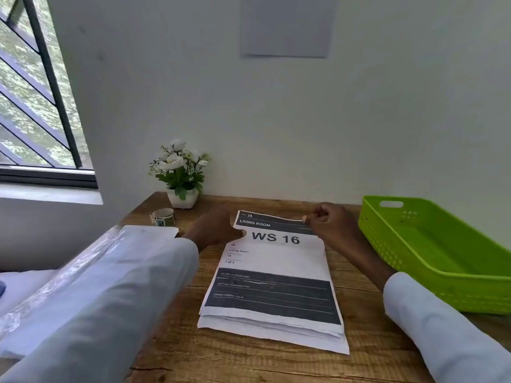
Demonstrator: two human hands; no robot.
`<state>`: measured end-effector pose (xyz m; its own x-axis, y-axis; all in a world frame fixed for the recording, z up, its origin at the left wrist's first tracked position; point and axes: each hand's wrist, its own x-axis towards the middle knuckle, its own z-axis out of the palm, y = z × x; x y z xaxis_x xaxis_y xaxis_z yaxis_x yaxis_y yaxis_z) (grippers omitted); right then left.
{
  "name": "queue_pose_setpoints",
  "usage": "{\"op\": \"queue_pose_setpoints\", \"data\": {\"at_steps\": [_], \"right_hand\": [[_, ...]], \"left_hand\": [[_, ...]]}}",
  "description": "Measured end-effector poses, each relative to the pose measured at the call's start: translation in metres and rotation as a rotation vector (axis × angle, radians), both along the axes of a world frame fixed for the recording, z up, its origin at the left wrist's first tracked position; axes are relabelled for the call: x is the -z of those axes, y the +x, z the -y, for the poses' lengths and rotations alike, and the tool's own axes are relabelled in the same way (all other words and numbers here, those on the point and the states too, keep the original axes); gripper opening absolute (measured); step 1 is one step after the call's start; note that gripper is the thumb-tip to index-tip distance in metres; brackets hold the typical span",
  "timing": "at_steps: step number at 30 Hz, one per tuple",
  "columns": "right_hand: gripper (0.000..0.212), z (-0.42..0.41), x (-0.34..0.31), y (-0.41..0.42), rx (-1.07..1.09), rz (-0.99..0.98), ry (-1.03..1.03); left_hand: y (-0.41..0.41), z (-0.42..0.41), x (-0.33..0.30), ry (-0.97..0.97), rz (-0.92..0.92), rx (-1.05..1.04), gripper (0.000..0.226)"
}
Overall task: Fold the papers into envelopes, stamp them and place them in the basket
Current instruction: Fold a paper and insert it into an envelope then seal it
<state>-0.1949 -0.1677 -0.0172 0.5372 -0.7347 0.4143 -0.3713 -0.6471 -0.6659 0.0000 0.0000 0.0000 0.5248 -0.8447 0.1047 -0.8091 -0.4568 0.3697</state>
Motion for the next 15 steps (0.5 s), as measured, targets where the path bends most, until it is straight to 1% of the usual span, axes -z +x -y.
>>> {"op": "queue_pose_setpoints", "data": {"at_steps": [2,3,4,7,10,13,15], "right_hand": [[0.017,0.006,0.008,-0.001,0.055,0.006,0.034],[0.019,0.01,0.016,-0.001,0.09,-0.01,0.044],[0.02,0.012,0.022,-0.002,0.13,-0.042,0.067],[0.021,0.013,0.035,-0.002,0.17,-0.052,0.1],[0.023,0.016,0.04,-0.001,0.175,-0.036,0.154],[0.029,0.02,0.044,0.001,0.142,0.079,0.333],[0.034,0.021,0.042,0.0,0.109,0.185,0.47]], "left_hand": [[0.003,0.003,0.005,-0.008,-0.02,-0.054,0.056],[0.006,0.006,0.01,-0.016,-0.036,-0.076,0.053],[0.005,0.007,0.012,-0.038,-0.052,-0.088,0.047],[0.009,0.016,0.018,-0.157,-0.159,-0.11,0.015],[0.014,0.022,0.024,-0.285,-0.297,-0.175,0.015],[0.017,0.025,0.028,-0.383,-0.371,-0.211,0.015],[0.021,0.027,0.032,-0.412,-0.442,-0.21,0.01]]}}
